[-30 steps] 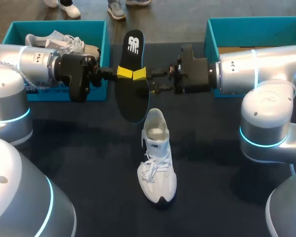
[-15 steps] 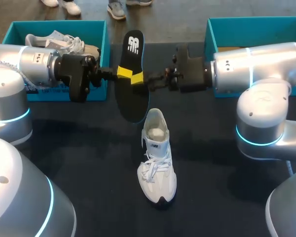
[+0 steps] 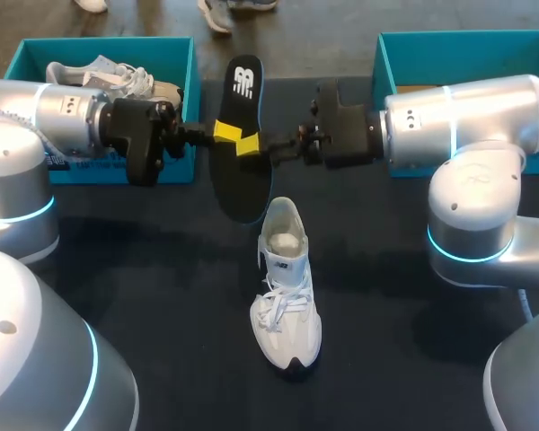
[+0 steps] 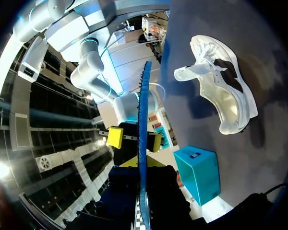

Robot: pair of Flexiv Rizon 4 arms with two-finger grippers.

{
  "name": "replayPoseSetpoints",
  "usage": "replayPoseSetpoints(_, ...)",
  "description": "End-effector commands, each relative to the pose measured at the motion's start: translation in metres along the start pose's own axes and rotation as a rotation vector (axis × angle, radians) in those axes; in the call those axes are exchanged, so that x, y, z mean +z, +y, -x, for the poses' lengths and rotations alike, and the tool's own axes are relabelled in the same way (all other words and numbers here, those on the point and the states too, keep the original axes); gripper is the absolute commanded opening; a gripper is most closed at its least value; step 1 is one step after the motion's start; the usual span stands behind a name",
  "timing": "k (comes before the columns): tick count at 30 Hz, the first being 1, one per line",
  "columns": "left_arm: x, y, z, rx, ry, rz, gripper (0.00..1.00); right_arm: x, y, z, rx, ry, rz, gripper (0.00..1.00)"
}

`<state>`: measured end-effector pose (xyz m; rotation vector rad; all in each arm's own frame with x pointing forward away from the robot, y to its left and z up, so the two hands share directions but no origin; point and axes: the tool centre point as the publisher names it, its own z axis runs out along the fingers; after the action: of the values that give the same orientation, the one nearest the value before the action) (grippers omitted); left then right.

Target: Take the shoe out of the shoebox, open the shoe tongue, remove and reinsert the insole, then place the shoe into the shoebox

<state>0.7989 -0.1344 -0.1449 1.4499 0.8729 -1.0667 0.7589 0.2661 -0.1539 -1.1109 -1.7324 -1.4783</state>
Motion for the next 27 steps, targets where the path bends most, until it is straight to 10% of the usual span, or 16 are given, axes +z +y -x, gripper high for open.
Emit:
replayPoseSetpoints(1, 0.0016, 0.0007, -0.0004, 0.002, 0.001, -0.002, 0.0, -0.0002, -0.0019, 0.0013, 0.002, 0.001, 0.004, 0.33)
replayPoseSetpoints(27, 0.0045, 0.0002, -0.0009, 0.01, 0.012, 0.003, 0.0, -0.0016, -0.0065, 0.0066, 0.026, 0.012, -0.005, 0.19)
